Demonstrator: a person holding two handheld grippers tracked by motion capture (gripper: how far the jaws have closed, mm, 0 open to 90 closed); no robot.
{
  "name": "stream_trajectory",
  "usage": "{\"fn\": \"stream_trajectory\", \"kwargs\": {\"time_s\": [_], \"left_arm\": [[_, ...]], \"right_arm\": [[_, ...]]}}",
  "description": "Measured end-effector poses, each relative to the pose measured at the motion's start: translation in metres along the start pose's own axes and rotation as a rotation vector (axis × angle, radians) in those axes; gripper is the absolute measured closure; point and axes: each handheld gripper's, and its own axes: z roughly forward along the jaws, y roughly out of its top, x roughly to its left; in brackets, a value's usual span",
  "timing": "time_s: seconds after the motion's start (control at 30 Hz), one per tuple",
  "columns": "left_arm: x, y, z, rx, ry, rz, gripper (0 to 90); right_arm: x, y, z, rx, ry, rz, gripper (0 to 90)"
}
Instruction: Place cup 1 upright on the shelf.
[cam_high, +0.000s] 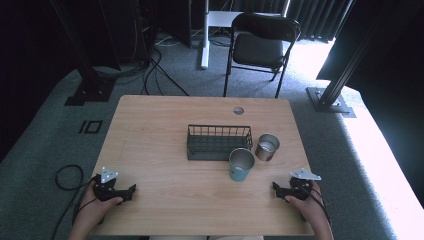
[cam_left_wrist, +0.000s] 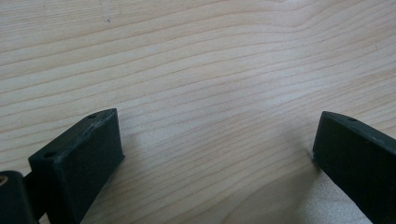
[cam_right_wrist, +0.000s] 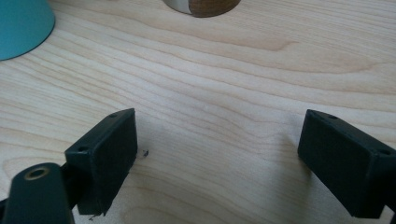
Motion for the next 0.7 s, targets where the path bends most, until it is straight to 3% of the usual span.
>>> {"fn": "stream_trajectory", "kwargs": {"time_s": [0.4,0.57,0.67,0.7], "left_arm": [[0.000,0.001,0.000,0.001,-0.010,0.011,2.2],[-0.007,0.002,0.001,-0.005,-0.097,0.084,2.3],[-0.012,0.003,0.002,-0.014,-0.128,0.081,2.3],[-0.015,0.004,0.003,-0.010,-0.126,0.101,2.3]], "right_arm": [[0.000,0.000,0.000,0.000,0.000,0.000,11.5],[0.000,0.000,0.000,0.000,0.000,0.000,11.5],[0.000,0.000,0.000,0.000,0.000,0.000,11.5],[0.000,0.000,0.000,0.000,0.000,0.000,11.5]]}}
